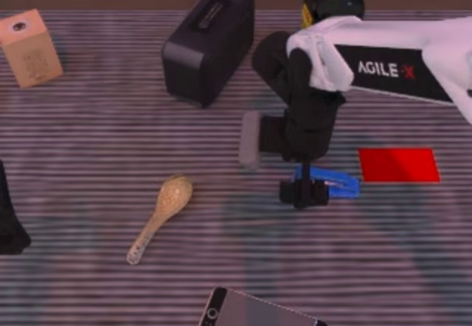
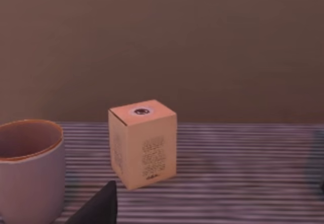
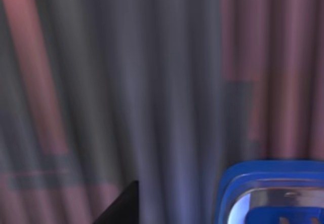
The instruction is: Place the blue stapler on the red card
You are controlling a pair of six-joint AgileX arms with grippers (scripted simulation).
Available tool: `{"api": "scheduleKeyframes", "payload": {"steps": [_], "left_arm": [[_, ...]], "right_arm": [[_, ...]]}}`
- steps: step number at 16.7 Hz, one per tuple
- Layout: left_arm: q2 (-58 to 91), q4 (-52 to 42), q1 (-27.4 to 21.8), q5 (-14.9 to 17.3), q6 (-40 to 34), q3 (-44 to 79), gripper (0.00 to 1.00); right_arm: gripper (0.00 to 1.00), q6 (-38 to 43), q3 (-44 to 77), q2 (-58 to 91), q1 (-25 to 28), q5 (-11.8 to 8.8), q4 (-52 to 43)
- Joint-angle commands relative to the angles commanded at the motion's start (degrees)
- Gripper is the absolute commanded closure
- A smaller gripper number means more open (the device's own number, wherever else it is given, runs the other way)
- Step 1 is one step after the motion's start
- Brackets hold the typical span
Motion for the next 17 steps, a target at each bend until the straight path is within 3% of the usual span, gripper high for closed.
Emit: {"api": "scheduleKeyframes", "payload": {"steps": [9, 17], "left_arm": [[0.0, 0.0, 0.0, 0.0, 0.0, 0.0, 0.0], [0.0, 0.0, 0.0, 0.0, 0.0, 0.0, 0.0]], "right_arm": [[0.98, 0.0, 0.0, 0.0, 0.0, 0.0, 0.0], [1.0, 0.0, 0.0, 0.0, 0.0, 0.0, 0.0]]}}
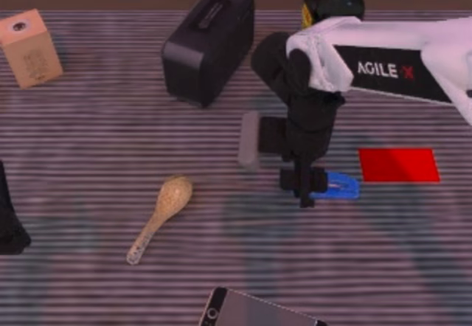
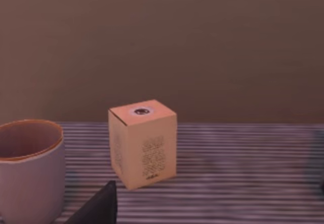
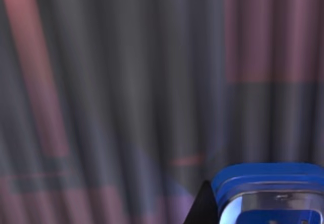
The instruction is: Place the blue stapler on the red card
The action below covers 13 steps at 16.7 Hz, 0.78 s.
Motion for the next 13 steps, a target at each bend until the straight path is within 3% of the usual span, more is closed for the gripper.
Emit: {"api": "scheduleKeyframes", "payload": {"steps": [4, 10, 13], "left_arm": [[0.0, 0.0, 0.0, 0.0, 0.0, 0.0, 0.0], [0.0, 0.0, 0.0, 0.0, 0.0, 0.0, 0.0], [0.0, 0.0, 0.0, 0.0, 0.0, 0.0, 0.0]], "right_arm": [[1.0, 0.07, 2.12, -0.61, -0.17, -0.01, -2.35], [1.0, -0.18, 12.04, -4.12, 0.29, -0.05, -16.72], [1.0, -0.1, 14.18, -5.25, 0.3, -0.06, -19.37]]}}
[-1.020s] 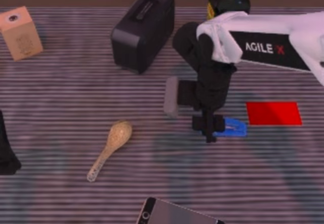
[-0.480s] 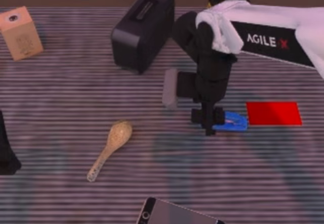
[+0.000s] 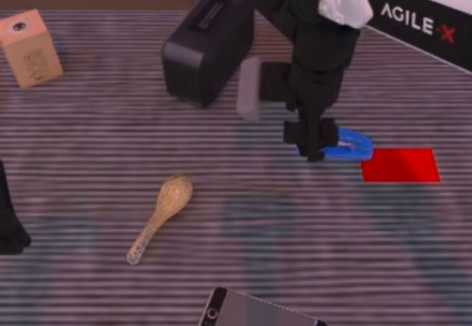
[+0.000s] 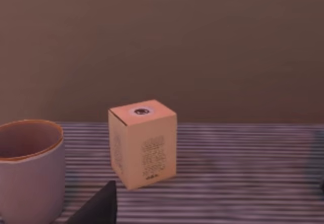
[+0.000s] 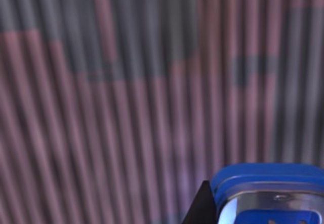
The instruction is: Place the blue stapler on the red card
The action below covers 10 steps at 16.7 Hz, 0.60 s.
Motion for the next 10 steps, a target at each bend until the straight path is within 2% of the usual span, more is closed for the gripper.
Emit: {"api": "scheduleKeyframes", "payload": {"steps": [6, 10], "left_arm": [[0.0, 0.0, 0.0, 0.0, 0.0, 0.0, 0.0], [0.0, 0.0, 0.0, 0.0, 0.0, 0.0, 0.0]], "right_arm": [[1.0, 1.74, 0.18, 0.04, -0.43, 0.31, 0.68], [1.0, 12.18, 1.4, -0.79, -2.09, 1.82, 3.45]]}}
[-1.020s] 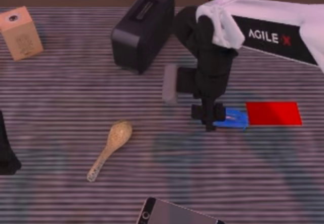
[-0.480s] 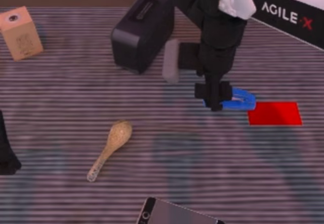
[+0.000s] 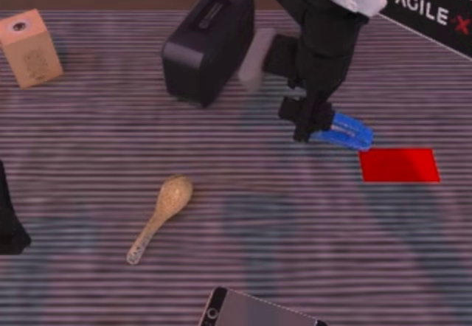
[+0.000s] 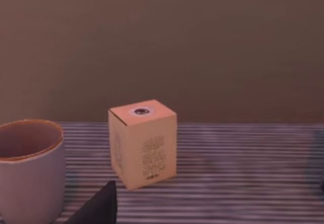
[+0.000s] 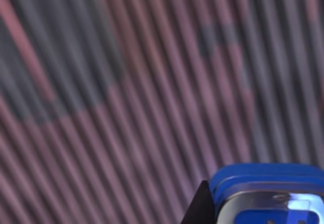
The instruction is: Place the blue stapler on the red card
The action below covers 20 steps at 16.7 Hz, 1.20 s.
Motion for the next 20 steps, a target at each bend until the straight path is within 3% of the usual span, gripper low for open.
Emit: {"api": "scheduleKeyframes", "payload": {"steps": [4, 11, 15, 20], "left_arm": [[0.0, 0.0, 0.0, 0.0, 0.0, 0.0, 0.0], [0.0, 0.0, 0.0, 0.0, 0.0, 0.0, 0.0], [0.0, 0.0, 0.0, 0.0, 0.0, 0.0, 0.0], [0.0, 0.0, 0.0, 0.0, 0.0, 0.0, 0.0]], "right_arm": [[1.0, 20.31, 0.74, -1.32, -3.38, 1.89, 3.37], [1.0, 69.68, -2.52, -3.98, -11.36, 3.8, 5.87], [1.0, 94.64, -6.09, -5.3, -16.02, 3.41, 4.46], [1.0, 118.47, -10.89, -7.76, -21.19, 1.42, 1.63]]}}
